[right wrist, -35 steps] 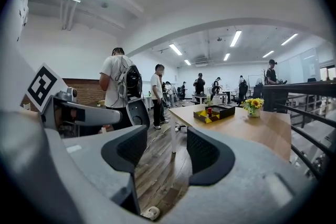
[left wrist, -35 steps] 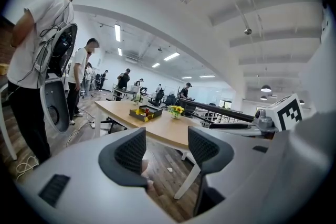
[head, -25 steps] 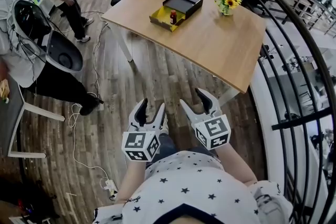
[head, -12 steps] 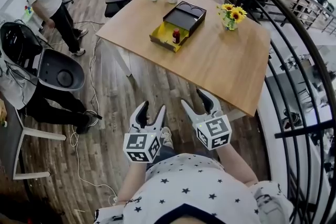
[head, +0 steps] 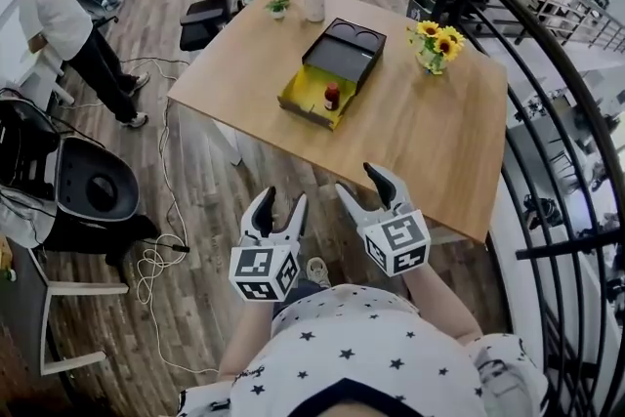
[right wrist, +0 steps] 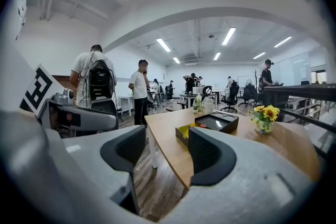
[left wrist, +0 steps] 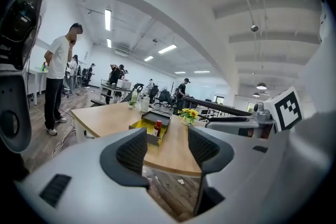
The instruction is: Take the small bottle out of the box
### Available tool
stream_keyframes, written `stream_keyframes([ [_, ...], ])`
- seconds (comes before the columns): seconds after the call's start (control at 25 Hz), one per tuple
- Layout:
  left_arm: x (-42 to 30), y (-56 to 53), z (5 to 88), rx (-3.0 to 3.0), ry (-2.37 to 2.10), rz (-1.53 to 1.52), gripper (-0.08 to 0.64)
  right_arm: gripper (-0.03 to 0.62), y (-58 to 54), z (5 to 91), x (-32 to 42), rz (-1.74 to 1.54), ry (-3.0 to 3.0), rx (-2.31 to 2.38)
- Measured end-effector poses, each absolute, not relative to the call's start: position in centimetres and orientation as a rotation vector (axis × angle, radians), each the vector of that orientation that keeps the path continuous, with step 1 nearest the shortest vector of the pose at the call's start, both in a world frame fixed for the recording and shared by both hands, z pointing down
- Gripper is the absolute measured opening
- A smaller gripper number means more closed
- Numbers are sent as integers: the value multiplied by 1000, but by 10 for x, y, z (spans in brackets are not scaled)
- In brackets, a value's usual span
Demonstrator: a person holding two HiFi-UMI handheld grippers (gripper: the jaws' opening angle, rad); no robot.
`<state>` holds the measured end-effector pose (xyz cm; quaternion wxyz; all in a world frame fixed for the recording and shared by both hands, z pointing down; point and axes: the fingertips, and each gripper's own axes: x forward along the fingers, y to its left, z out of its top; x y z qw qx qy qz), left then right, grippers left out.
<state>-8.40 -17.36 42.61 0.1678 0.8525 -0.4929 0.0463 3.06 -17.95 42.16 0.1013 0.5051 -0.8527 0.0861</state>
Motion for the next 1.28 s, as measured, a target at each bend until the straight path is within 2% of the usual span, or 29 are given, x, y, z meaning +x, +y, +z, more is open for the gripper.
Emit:
stream_keyframes([
  [0.64,-109,-269,441,2440,-1347,161,232,236,-278,436,11,264,-2466,1561],
  [1.28,-112,-324,470,2371,-1346,195,232,236,-364,464,27,235,-2377,1582],
])
